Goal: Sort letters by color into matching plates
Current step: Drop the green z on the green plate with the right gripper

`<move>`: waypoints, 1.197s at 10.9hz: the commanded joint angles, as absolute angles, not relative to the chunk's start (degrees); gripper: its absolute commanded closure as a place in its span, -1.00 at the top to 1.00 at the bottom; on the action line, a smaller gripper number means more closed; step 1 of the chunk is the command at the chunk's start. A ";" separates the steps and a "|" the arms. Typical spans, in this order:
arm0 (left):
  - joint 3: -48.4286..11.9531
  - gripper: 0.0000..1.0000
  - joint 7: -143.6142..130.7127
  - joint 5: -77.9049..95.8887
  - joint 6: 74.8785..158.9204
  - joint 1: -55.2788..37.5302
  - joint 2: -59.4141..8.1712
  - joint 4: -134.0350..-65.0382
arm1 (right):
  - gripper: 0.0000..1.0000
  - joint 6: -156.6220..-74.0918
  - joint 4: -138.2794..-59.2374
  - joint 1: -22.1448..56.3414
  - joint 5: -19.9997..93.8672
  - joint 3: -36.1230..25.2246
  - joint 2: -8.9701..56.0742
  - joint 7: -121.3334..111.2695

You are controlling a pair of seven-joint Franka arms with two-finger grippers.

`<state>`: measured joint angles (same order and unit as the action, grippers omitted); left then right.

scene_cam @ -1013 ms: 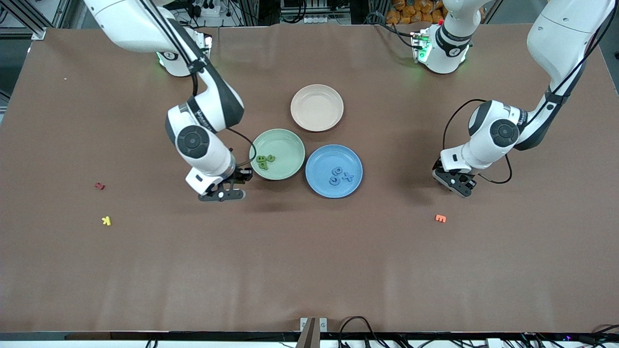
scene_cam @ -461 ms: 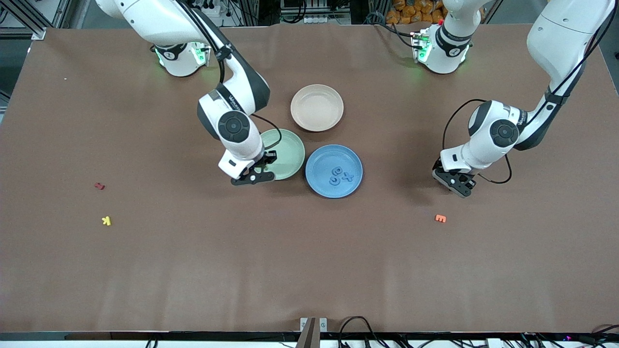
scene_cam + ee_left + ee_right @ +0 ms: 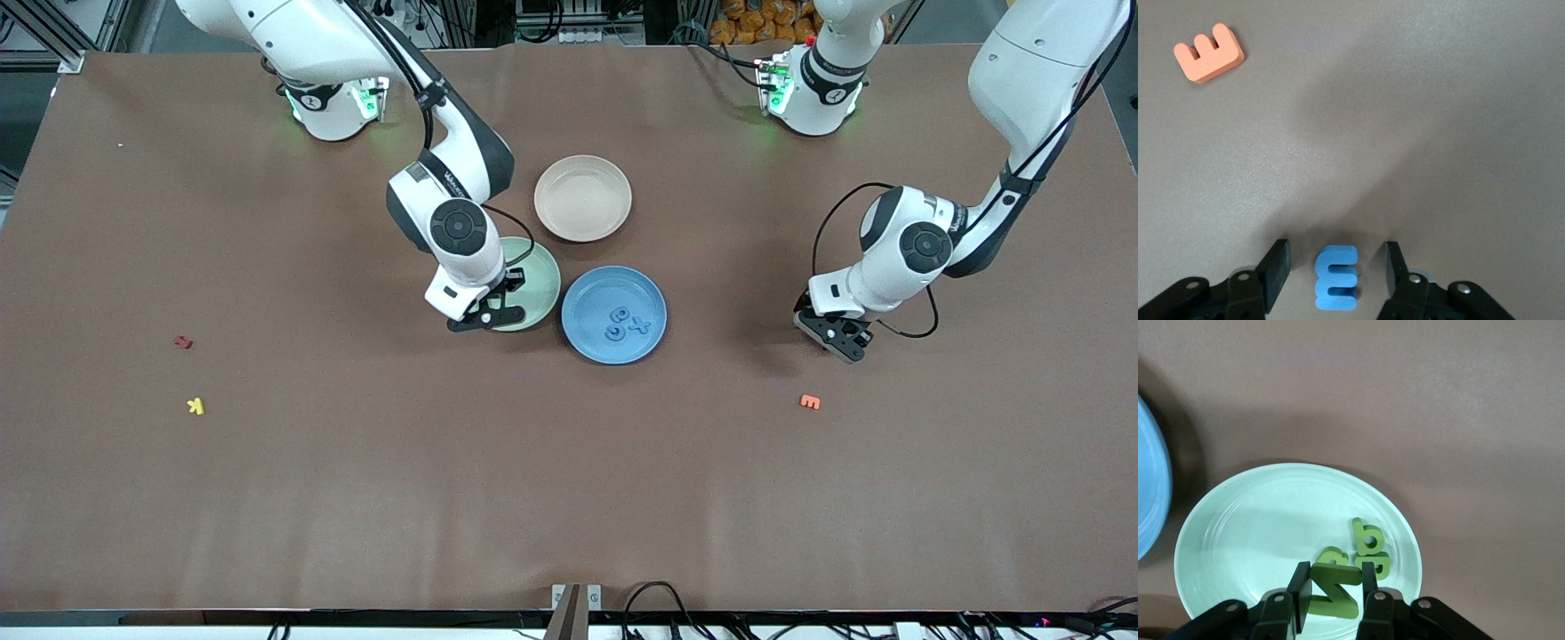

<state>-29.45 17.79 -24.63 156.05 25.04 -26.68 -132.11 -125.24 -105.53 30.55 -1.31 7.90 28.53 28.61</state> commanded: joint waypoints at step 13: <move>-31.98 -1.00 17.14 -24.88 150.85 25.93 -26.72 -129.13 | 1.00 -119.02 -99.94 29.28 -1.58 0.63 29.09 22.96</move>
